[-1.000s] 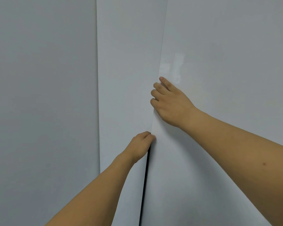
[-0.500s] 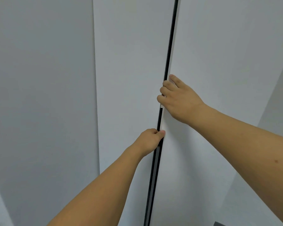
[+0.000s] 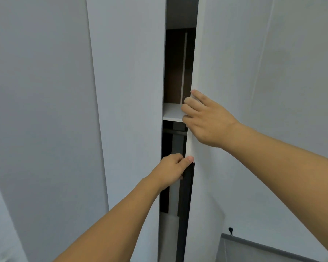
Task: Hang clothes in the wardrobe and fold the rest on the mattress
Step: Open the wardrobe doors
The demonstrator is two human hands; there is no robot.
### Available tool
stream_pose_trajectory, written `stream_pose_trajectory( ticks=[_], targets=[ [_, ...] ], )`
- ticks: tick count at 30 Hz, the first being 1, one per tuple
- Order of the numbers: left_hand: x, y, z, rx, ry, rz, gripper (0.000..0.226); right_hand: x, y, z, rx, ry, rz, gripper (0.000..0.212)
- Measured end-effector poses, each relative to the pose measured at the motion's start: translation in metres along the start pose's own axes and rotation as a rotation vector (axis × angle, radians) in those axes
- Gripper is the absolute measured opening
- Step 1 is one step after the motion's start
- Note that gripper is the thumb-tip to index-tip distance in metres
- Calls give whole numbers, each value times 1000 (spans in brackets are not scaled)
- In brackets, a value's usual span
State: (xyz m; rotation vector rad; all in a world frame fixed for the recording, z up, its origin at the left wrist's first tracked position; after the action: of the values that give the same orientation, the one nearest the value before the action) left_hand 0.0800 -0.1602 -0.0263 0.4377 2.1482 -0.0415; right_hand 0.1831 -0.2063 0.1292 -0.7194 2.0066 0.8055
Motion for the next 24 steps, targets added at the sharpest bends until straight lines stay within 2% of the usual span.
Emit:
stream_pose_trajectory(
  ticks=[3,7,11,16,19,21,24],
  targets=[
    [-25,-12,30,13,38,20,60,-15,-47,-2,2,35,-3,37],
    [-63,-21,74,20,49,86,37,-36,-102,2,50,60,13,34],
    [-99,-27,114,14,56,113,43,-54,-145,8,74,43,37,34],
    [-128,-28,157,-29,16,90,40,-74,-188,19,64,23,99,40],
    [-133,-29,168,-63,-16,87,40,-83,-203,26,82,-31,116,51],
    [-127,-31,167,-77,-71,71,31,-82,-203,28,89,-84,103,57],
    [-121,-35,157,-96,-137,35,41,-77,-195,29,105,-110,85,59]
  ],
)
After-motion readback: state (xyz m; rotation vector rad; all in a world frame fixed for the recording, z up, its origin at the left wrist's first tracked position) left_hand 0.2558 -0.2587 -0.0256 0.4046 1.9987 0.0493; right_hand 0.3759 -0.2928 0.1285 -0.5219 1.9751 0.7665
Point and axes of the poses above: each hand's wrist, its own y-axis towards the middle knuckle, its own z-axis out of the palm, x = y × z, the point moved 5 cm from there along y, towards the middle knuckle, and after that the axes turned 10 degrees about x, right-handed, at the moved point
